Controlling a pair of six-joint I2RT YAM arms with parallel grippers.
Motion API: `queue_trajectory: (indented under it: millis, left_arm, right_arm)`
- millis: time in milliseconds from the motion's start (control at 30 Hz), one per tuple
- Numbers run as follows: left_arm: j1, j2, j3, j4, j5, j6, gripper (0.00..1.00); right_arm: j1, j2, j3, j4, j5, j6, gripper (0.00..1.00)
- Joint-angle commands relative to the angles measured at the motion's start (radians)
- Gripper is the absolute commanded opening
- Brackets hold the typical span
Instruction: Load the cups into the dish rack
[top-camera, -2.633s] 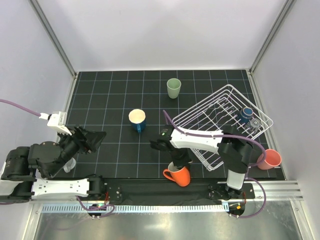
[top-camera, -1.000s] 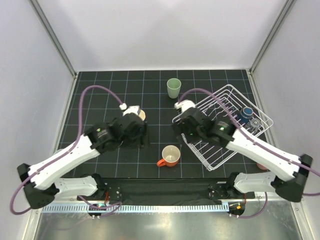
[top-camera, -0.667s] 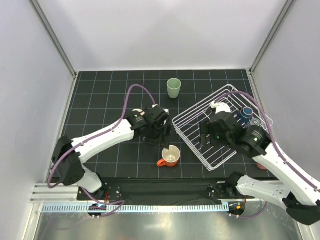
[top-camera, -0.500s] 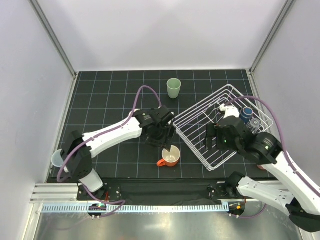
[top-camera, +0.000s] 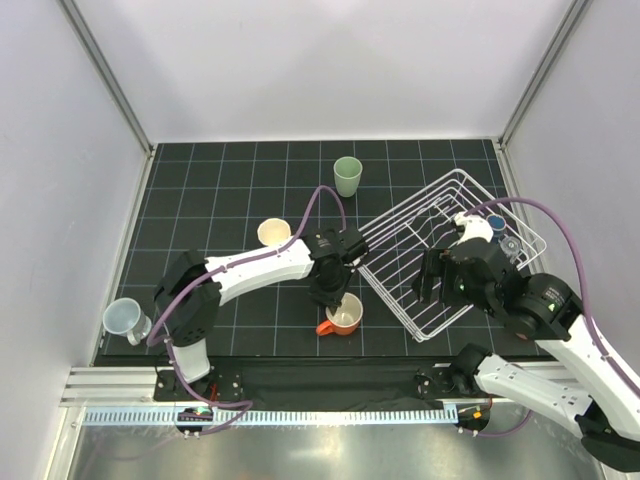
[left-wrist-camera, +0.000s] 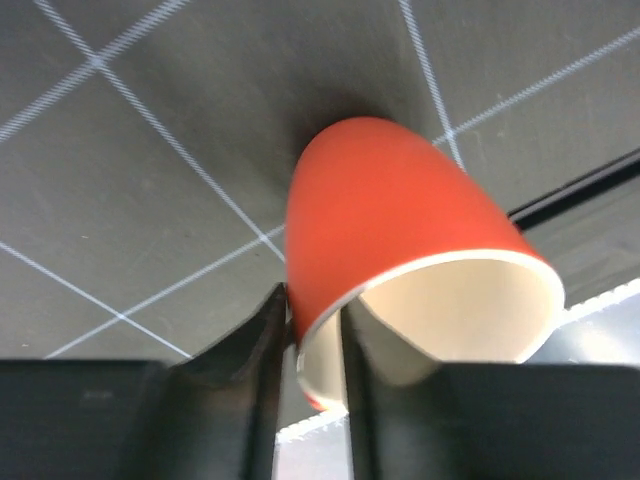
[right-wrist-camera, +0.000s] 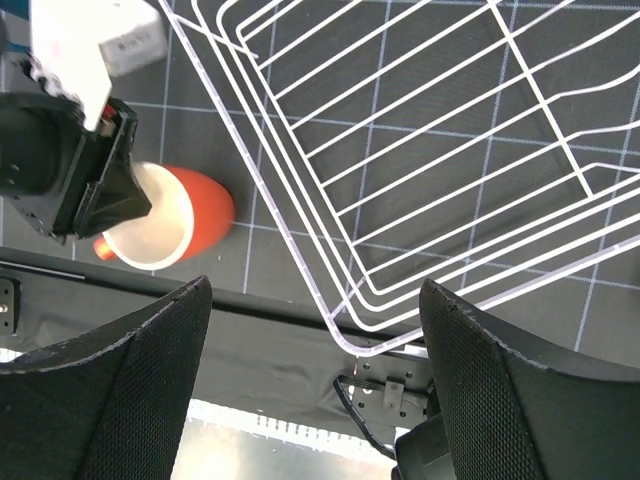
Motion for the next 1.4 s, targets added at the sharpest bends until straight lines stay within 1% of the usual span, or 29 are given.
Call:
queue_trajectory:
  millis: [0,33,67,100,200,267,400,433,467,500,567,633,733,767,833,867,900,933,967,1000,1033,1067,1100,1133,1167,1200,1233,1267,1367]
  left_arm:
    - [-0.008,-0.009,0.034,-0.003,0.034,0.011,0.22]
    - [-0.008,-0.012,0.037,-0.006,0.034,0.014,0.14]
    - [-0.007,-0.015,0.049,-0.009,0.035,0.015,0.09]
    - [-0.005,-0.015,0.063,-0.026,0.035,0.019,0.00]
    - [0.002,-0.025,0.104,-0.049,0.063,0.010,0.00]
    - [0.021,-0.047,0.129,-0.057,0.100,-0.001,0.00]
    - [0.079,-0.105,0.253,-0.109,0.169,-0.016,0.00]
    - [0.116,-0.131,0.274,-0.115,0.192,-0.031,0.00]
    - [0.136,-0.145,0.290,-0.112,0.254,-0.041,0.00]
    - [0.177,-0.157,0.310,-0.109,0.282,-0.054,0.00]
    - [0.214,-0.182,0.356,-0.092,0.362,-0.082,0.00]
    - [0.262,-0.191,0.392,-0.067,0.410,-0.111,0.00]
    - [0.335,-0.232,0.382,0.011,0.502,-0.180,0.00]
    - [0.355,-0.246,0.353,0.102,0.525,-0.240,0.00]
    - [0.409,-0.298,0.305,0.222,0.575,-0.316,0.00]
    - [0.426,-0.317,0.263,0.279,0.585,-0.353,0.00]
    - [0.456,-0.344,0.241,0.399,0.594,-0.439,0.00]
    - [0.470,-0.361,0.220,0.464,0.604,-0.477,0.00]
    - [0.481,-0.377,0.162,0.526,0.603,-0.526,0.00]
    - [0.501,-0.406,0.134,0.683,0.603,-0.617,0.00]
    - [0.506,-0.418,0.098,0.756,0.599,-0.669,0.00]
    - [0.516,-0.427,0.046,0.832,0.592,-0.712,0.00]
    - [0.519,-0.437,0.017,0.970,0.589,-0.801,0.00]
    - [0.523,-0.447,-0.011,1.062,0.586,-0.844,0.00]
    - [0.523,-0.453,-0.035,1.138,0.571,-0.885,0.00]
    - [0.523,-0.458,-0.082,1.205,0.560,-0.935,0.00]
    - [0.523,-0.461,-0.101,1.315,0.546,-1.000,0.00]
    - [0.523,-0.461,-0.115,1.345,0.539,-1.027,0.00]
    - [0.523,-0.452,-0.121,1.376,0.546,-1.056,0.00]
  right_arm:
    - [-0.002,0.022,0.047,0.020,-0.010,0.013,0.85]
    - [-0.003,0.042,0.044,0.041,-0.028,-0.001,0.85]
    - [-0.002,0.051,0.038,0.058,-0.057,-0.018,0.85]
    - [-0.002,0.067,0.020,0.079,-0.117,-0.031,0.85]
    - [-0.003,0.116,0.007,0.072,-0.130,-0.045,0.86]
    - [-0.006,0.133,0.010,0.098,-0.182,-0.070,0.86]
    - [-0.013,0.165,0.073,0.147,-0.274,-0.093,0.86]
    - [-0.014,0.171,0.084,0.156,-0.300,-0.097,0.86]
    - [-0.017,0.192,0.111,0.166,-0.356,-0.116,0.86]
    - [-0.017,0.202,0.127,0.181,-0.383,-0.125,0.86]
    - [-0.019,0.229,0.168,0.199,-0.426,-0.137,0.86]
    - [-0.019,0.246,0.196,0.218,-0.450,-0.159,0.86]
    - [-0.025,0.271,0.245,0.251,-0.508,-0.182,0.86]
    - [-0.029,0.280,0.259,0.259,-0.553,-0.188,0.88]
    - [-0.039,0.303,0.265,0.291,-0.602,-0.205,0.88]
    - [-0.040,0.309,0.268,0.302,-0.622,-0.202,0.89]
    - [-0.051,0.315,0.267,0.336,-0.651,-0.202,0.89]
    - [-0.059,0.321,0.264,0.356,-0.669,-0.185,0.90]
    - [-0.072,0.323,0.251,0.383,-0.688,-0.173,0.91]
    - [-0.104,0.324,0.241,0.453,-0.749,-0.154,0.91]
    - [-0.124,0.329,0.227,0.500,-0.783,-0.113,0.91]
    - [-0.144,0.334,0.201,0.590,-0.815,-0.085,0.92]
    - [-0.160,0.340,0.190,0.633,-0.867,-0.058,0.92]
    - [-0.196,0.347,0.181,0.673,-0.895,-0.029,0.92]
    - [-0.210,0.364,0.159,0.777,-0.930,0.040,0.92]
    - [-0.223,0.372,0.147,0.837,-0.961,0.072,0.92]
    - [-0.232,0.380,0.138,0.888,-1.013,0.106,0.92]
    - [-0.232,0.399,0.132,0.964,-1.031,0.148,0.92]
    - [-0.233,0.433,0.136,1.037,-1.053,0.179,0.91]
